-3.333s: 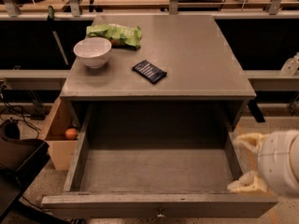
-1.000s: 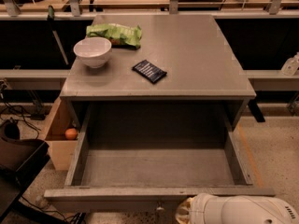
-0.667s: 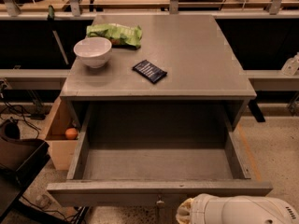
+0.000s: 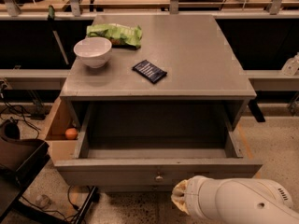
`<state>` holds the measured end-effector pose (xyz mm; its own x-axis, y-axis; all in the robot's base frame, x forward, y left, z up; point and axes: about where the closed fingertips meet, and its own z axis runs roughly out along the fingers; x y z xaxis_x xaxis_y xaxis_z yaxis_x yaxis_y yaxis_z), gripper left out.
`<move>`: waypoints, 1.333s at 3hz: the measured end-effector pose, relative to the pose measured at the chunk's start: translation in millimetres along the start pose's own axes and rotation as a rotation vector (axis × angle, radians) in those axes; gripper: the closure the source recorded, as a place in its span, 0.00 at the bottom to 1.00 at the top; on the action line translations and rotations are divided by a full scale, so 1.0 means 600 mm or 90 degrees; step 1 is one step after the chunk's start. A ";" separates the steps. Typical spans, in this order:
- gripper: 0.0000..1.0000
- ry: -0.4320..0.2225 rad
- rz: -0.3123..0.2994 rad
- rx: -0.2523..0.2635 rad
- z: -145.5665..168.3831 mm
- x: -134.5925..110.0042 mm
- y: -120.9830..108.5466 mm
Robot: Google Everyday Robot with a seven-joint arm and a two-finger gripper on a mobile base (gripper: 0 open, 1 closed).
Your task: Close top drawer
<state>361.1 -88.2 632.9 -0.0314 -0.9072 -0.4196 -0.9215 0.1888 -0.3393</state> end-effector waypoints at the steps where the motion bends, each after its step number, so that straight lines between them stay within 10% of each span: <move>1: 1.00 -0.008 -0.039 0.023 0.006 -0.031 -0.055; 2: 1.00 -0.019 -0.077 0.044 0.020 -0.064 -0.112; 4: 1.00 -0.018 -0.051 0.033 0.022 -0.059 -0.081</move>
Offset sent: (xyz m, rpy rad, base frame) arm 0.1446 0.0634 0.0374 -0.0262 -0.1944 0.1620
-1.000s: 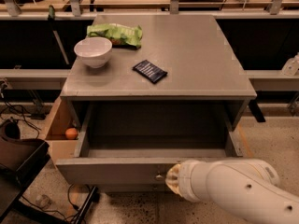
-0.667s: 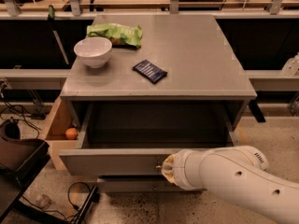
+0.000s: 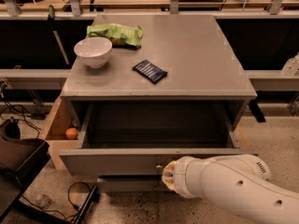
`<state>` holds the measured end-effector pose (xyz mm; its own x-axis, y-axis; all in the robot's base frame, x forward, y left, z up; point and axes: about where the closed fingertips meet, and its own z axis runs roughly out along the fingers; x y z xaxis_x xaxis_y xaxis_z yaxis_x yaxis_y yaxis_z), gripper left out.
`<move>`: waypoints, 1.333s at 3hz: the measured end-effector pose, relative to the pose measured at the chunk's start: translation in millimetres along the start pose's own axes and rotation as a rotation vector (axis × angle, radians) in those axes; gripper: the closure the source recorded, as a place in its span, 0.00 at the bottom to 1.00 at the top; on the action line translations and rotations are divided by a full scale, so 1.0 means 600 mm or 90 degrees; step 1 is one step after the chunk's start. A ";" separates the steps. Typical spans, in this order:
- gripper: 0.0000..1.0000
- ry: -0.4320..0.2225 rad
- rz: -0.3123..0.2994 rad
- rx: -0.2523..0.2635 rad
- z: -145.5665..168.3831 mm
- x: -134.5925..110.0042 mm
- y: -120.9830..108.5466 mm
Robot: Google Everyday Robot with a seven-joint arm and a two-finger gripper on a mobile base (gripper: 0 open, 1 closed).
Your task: Close top drawer
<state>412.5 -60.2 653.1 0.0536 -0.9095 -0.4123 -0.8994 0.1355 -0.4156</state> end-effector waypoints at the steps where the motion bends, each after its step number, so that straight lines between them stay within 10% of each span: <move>1: 1.00 -0.005 0.019 -0.017 0.029 0.017 0.004; 4: 1.00 -0.009 0.011 -0.026 0.111 0.070 -0.091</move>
Offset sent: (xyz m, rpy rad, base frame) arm 0.0990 -0.0196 -0.0696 0.0236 0.0619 0.0205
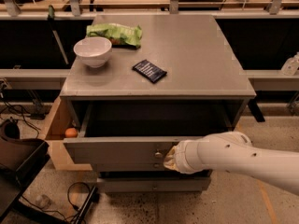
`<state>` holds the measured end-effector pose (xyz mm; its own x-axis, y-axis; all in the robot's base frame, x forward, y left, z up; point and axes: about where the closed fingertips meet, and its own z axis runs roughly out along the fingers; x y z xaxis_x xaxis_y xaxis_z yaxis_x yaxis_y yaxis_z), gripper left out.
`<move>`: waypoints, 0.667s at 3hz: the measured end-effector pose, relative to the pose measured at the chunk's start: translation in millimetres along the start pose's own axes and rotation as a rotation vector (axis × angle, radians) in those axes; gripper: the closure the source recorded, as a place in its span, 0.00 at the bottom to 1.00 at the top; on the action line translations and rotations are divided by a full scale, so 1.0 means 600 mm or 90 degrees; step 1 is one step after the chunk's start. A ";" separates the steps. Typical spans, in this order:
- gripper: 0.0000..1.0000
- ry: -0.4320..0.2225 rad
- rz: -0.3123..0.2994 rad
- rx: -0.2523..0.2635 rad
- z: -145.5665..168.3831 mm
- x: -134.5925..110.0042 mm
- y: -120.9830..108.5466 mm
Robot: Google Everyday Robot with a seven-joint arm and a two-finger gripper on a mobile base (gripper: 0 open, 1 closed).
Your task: Close top drawer
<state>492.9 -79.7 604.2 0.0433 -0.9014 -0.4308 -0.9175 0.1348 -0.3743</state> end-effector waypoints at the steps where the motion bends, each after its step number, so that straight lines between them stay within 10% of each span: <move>1: 1.00 0.000 -0.001 0.000 0.004 0.004 -0.005; 2: 1.00 0.001 -0.003 0.000 0.025 0.016 -0.052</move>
Offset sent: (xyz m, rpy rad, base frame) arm 0.1763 -0.0327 -0.0188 -0.0107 -0.0071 0.0129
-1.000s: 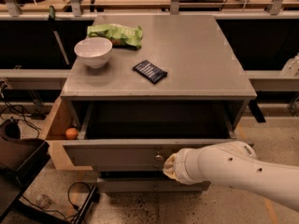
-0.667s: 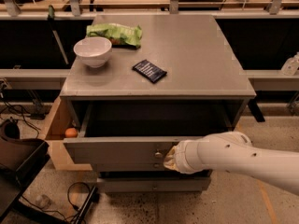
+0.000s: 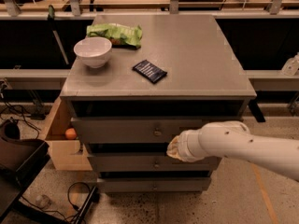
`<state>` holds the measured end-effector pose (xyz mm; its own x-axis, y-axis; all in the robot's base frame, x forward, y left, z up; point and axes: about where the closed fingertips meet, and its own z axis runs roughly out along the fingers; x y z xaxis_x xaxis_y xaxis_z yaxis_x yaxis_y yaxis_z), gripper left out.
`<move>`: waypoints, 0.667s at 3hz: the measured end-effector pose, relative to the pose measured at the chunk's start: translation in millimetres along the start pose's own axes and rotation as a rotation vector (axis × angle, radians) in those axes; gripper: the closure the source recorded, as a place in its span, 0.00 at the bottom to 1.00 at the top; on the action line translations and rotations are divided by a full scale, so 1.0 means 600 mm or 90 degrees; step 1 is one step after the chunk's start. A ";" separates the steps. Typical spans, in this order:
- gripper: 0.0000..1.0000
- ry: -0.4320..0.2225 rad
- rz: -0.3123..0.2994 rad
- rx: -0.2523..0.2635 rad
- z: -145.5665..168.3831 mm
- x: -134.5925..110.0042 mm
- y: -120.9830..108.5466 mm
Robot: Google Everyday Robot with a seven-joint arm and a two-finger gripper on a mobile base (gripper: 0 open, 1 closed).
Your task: Close top drawer
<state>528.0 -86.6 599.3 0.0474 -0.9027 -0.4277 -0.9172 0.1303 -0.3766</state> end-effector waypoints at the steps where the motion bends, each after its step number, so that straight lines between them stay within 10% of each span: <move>1: 1.00 -0.001 -0.003 -0.007 0.042 0.026 -0.069; 2: 1.00 -0.001 -0.003 -0.007 0.043 0.026 -0.069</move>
Offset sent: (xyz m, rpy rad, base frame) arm 0.0494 -0.0093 -0.0111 -0.0026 0.0091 0.0095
